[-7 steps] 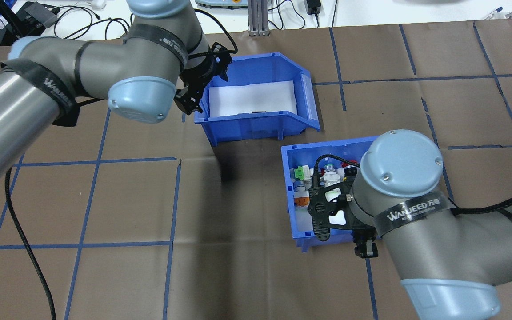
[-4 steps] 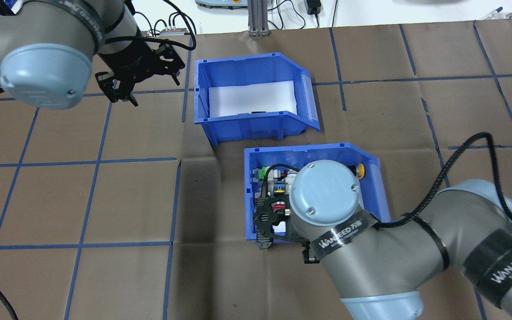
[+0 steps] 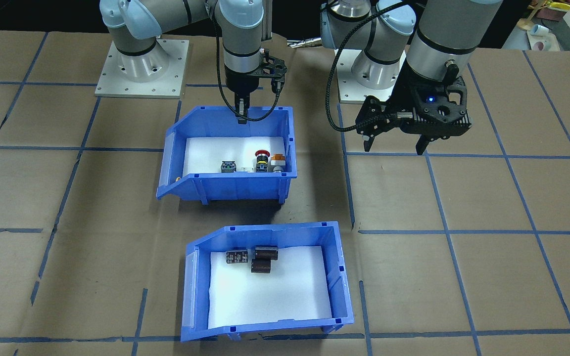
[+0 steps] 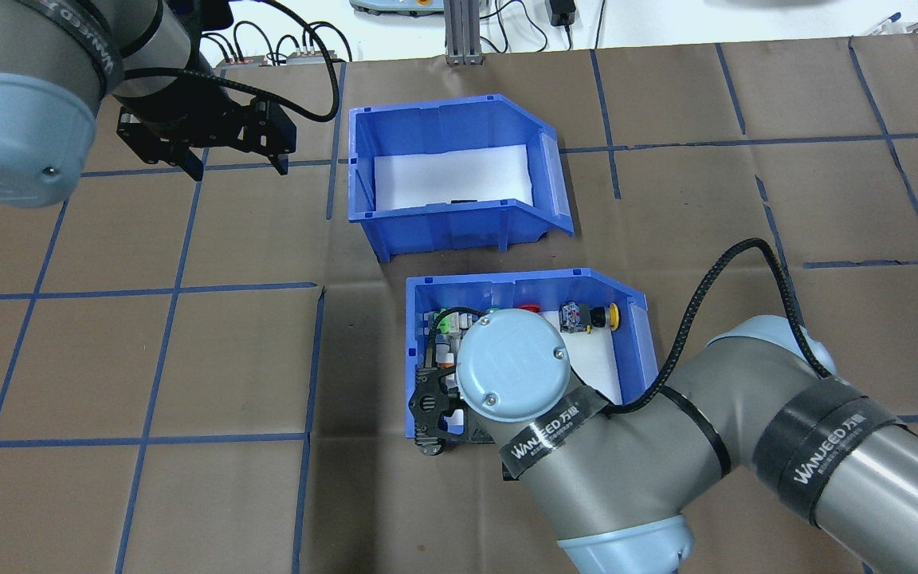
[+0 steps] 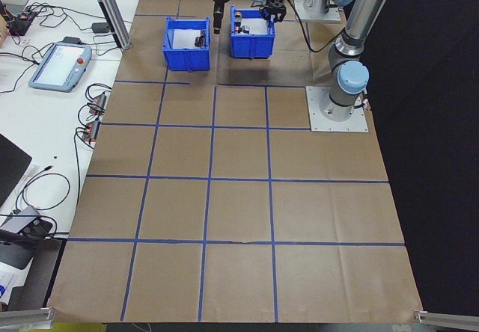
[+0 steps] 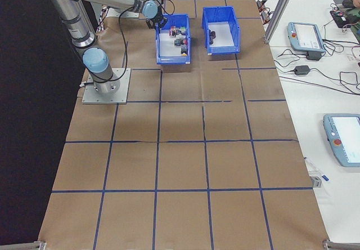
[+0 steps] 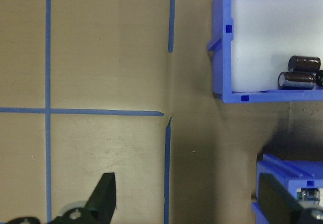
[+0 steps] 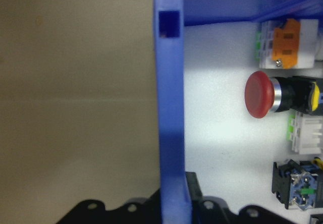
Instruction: Place battery box in front
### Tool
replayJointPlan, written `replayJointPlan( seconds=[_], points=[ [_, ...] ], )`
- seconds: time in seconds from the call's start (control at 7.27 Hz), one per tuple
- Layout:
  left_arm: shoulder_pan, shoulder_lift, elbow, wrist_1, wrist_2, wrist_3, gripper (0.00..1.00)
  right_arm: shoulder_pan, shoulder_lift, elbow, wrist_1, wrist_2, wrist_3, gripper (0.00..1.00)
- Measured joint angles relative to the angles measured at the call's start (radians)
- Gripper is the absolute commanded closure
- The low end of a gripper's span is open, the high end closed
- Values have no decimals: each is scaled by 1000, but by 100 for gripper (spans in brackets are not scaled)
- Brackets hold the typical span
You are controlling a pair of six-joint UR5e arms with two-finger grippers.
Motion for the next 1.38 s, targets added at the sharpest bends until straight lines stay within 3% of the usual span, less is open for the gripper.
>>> replayJointPlan(
  seconds=[0.41,0.83,1.38],
  points=[
    [-5,4,6,-63,-4,61,1,-15,-19,-12,36,-7,2,0],
    [1,41,0,-122,2,67,1,-113,-109,-77,222,-2,1,0],
    [2,41,15,-125,0,68,1,-359,-125,-202,349,43,49,0]
  ],
)
